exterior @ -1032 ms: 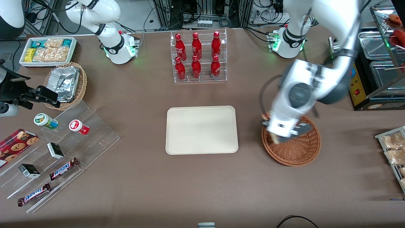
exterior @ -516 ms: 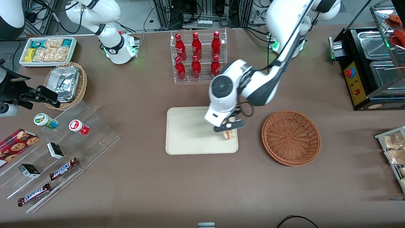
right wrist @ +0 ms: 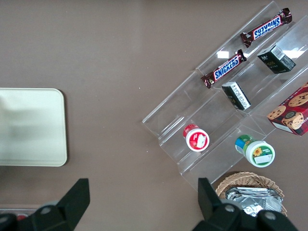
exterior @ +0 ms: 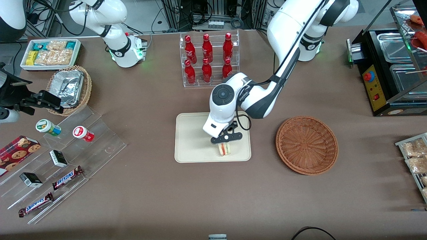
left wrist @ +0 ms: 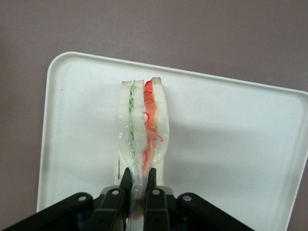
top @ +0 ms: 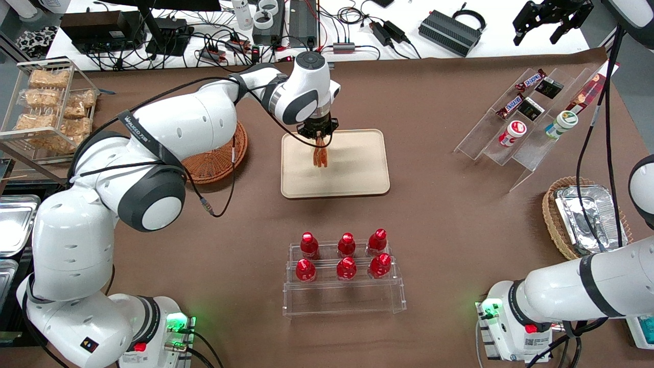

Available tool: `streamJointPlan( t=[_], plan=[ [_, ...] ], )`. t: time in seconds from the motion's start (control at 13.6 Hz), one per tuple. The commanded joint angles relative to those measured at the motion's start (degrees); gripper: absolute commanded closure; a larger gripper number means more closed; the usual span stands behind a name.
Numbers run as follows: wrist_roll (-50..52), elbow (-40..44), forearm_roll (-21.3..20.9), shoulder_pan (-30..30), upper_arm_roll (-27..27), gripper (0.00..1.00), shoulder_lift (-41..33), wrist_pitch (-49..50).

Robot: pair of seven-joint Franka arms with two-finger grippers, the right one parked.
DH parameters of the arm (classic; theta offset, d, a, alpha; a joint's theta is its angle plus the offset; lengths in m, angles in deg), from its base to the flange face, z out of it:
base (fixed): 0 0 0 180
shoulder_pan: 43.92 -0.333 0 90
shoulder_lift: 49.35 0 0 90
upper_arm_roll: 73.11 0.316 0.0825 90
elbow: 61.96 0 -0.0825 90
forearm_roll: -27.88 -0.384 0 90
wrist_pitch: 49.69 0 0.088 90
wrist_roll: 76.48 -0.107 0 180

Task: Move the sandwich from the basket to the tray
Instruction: 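Open the left gripper to release the sandwich on the tray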

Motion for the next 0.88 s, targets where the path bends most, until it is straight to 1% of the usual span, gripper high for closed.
streamJointPlan(
  t=[0.0, 0.37, 0.52, 0.59, 0.66, 0.74, 0.81],
  plan=[
    [-1.13, -2.13, -0.22, 1.09, 0.67, 1.0, 0.11, -3.0],
    [-6.05, -3.8, -0.14, 2.24, 0.5, 1.0, 0.02, -2.48],
    [-5.98, -3.81, -0.14, 2.24, 0.32, 1.0, 0.11, -2.48],
    [-5.45, -3.81, -0.14, 2.15, 0.15, 0.68, 0.2, -2.39],
    [-5.79, -3.81, -0.14, 2.24, 0.14, 0.03, 0.2, -2.39],
    [-5.45, -3.72, -0.14, 2.15, 0.06, 0.0, 0.03, -2.3],
    [-5.36, -3.63, -0.05, 2.06, 0.06, 0.0, -0.5, -1.17]
  ],
)
